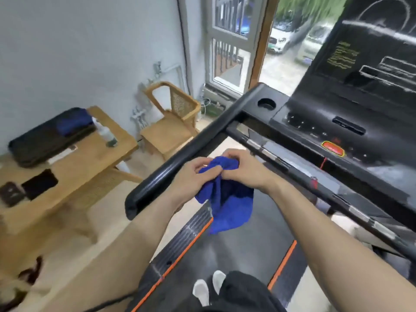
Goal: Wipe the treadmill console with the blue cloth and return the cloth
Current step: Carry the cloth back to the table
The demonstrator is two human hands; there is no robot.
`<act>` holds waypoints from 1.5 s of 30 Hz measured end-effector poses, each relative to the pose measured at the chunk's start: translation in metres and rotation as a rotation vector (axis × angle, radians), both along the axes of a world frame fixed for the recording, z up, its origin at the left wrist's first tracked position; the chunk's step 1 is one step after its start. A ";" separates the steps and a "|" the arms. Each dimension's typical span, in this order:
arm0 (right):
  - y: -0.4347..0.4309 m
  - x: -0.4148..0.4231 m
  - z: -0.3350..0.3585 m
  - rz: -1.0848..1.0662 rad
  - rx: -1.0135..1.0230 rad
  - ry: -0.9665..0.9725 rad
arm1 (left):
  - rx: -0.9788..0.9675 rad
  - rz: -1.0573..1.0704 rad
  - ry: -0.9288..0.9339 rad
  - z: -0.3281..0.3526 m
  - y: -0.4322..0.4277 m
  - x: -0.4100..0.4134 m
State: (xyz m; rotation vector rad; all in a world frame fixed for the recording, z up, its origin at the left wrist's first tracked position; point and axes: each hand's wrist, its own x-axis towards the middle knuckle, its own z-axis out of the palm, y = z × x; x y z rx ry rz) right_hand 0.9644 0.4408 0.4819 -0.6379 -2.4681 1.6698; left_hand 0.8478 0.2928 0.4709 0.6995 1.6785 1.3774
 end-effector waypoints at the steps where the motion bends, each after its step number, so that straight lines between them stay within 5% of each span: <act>1: -0.010 -0.014 0.000 0.093 -0.045 -0.042 | -0.016 0.072 0.055 -0.003 -0.019 -0.009; 4: -0.040 -0.053 -0.001 0.296 -0.201 -0.124 | -0.084 0.239 0.168 -0.010 -0.073 -0.027; 10: -0.135 -0.120 -0.019 0.724 -0.137 -0.207 | -0.190 0.587 0.140 -0.013 -0.188 -0.019; 18: -0.299 -0.160 -0.027 1.107 0.193 0.041 | -0.327 1.025 0.086 -0.015 -0.348 0.038; 25: -0.465 -0.137 -0.025 1.462 0.147 0.110 | -0.358 1.654 0.159 -0.002 -0.485 0.119; 29: -0.553 -0.117 -0.046 1.657 0.289 0.142 | -0.355 1.908 0.178 -0.001 -0.569 0.157; 34: -0.650 -0.115 -0.087 1.678 0.395 -0.036 | -0.311 2.099 0.021 -0.015 -0.692 0.196; 40: -0.771 -0.125 -0.121 1.637 0.530 -0.162 | -0.135 2.081 -0.226 -0.040 -0.828 0.220; 45: -0.853 -0.125 -0.131 1.480 0.293 -0.384 | 0.104 2.122 -0.501 -0.049 -0.904 0.214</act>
